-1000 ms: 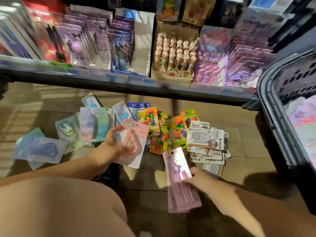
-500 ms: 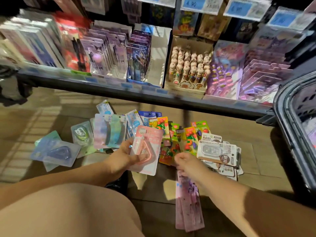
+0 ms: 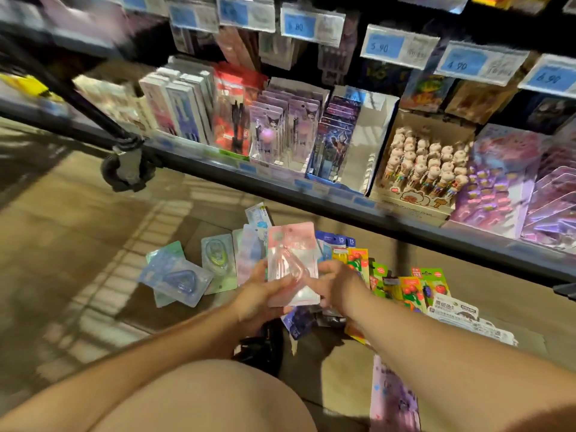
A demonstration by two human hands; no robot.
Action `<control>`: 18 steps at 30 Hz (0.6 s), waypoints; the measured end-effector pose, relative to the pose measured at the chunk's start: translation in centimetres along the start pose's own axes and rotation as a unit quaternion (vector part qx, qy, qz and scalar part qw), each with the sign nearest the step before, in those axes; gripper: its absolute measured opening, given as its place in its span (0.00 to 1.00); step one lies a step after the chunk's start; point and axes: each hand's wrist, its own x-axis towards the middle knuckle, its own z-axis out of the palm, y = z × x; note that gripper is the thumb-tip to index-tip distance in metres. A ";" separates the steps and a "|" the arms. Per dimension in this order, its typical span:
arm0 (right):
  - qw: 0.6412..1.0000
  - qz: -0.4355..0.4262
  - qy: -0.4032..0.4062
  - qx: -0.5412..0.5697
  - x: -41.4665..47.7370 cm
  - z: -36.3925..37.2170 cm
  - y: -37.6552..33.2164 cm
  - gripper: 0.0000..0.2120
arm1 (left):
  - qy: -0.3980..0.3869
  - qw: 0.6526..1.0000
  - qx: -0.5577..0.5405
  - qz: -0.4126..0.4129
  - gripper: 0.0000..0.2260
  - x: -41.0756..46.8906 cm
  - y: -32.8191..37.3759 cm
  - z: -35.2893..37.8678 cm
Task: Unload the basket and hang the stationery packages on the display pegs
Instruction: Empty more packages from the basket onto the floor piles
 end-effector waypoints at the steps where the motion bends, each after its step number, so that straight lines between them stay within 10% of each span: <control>1: 1.000 -0.004 -0.020 0.008 0.2 0.5 -0.8 0.22 | 0.018 1.000 -0.016 0.011 0.22 0.0 0.2 -0.7; 14: 0.995 -0.036 -0.092 0.018 0.5 4.3 -5.5 0.18 | 0.218 0.962 -0.139 0.091 0.05 -1.2 0.3 -5.1; 18: 0.995 -0.063 -0.079 0.004 0.5 4.1 -7.1 0.14 | 0.262 0.952 -0.135 0.085 0.13 -0.4 0.3 -7.7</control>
